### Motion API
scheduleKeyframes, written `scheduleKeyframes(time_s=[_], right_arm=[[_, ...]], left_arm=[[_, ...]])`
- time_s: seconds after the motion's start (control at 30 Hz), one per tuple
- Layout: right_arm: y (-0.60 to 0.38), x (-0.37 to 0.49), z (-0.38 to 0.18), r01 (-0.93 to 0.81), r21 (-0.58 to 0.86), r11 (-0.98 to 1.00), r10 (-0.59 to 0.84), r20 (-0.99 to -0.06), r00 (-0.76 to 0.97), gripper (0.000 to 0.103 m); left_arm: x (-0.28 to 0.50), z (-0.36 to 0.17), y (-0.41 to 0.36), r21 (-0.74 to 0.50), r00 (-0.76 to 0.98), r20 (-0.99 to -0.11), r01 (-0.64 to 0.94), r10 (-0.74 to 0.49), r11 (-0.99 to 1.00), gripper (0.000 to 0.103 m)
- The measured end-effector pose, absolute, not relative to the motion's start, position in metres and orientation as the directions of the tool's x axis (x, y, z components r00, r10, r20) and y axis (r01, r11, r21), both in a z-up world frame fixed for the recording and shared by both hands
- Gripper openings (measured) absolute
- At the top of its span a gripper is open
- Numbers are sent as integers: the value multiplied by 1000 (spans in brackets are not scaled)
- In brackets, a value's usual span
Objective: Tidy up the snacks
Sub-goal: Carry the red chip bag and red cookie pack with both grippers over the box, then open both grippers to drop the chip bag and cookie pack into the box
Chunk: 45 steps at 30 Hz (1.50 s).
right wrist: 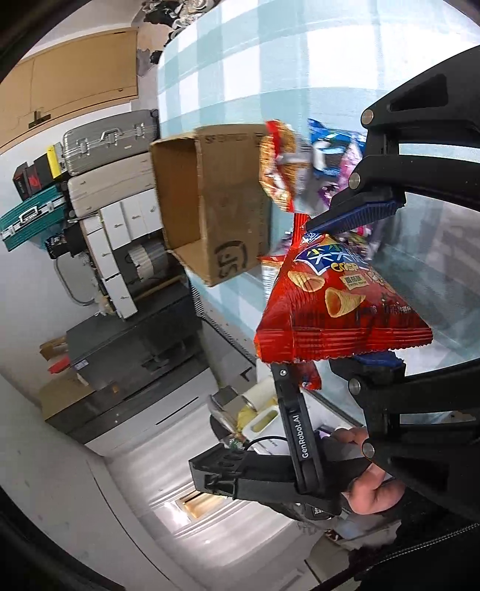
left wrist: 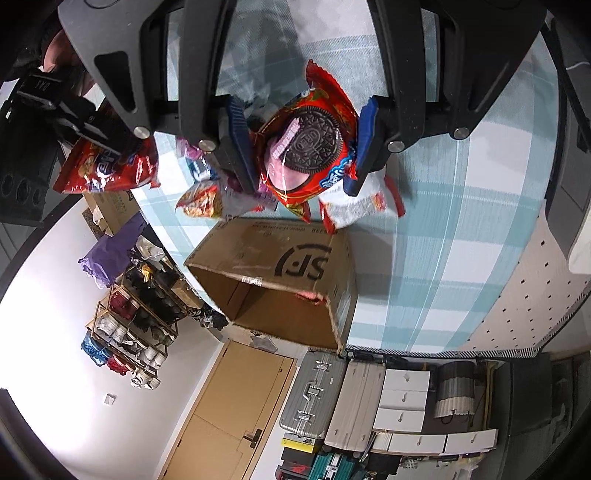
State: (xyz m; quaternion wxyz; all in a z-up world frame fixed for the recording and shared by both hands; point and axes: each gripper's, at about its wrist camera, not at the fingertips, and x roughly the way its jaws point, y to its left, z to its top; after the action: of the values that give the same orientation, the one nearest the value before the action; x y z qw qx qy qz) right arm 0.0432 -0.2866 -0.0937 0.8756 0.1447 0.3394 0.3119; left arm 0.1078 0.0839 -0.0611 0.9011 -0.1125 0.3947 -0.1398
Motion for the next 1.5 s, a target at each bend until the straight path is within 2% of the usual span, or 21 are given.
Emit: scheduleKeyframes(time_s=[0.3, 0.6, 1.17, 1.5], right_arm=[[-296, 63, -60, -465, 443, 766, 639, -458, 618, 55], [-308, 98, -45, -444, 484, 754, 647, -426, 632, 55], [-305, 184, -32, -429, 472, 770, 627, -436, 646, 55], [-304, 224, -44, -410, 457, 789, 606, -470, 642, 55]], left_arm=[[132, -36, 67, -291, 655, -674, 189, -341, 938, 45], [164, -16, 51, -276, 654, -674, 208, -343, 938, 45], [252, 12, 27, -232, 670, -667, 229, -326, 945, 45], [302, -3, 16, -184, 659, -695, 222, -286, 958, 45]])
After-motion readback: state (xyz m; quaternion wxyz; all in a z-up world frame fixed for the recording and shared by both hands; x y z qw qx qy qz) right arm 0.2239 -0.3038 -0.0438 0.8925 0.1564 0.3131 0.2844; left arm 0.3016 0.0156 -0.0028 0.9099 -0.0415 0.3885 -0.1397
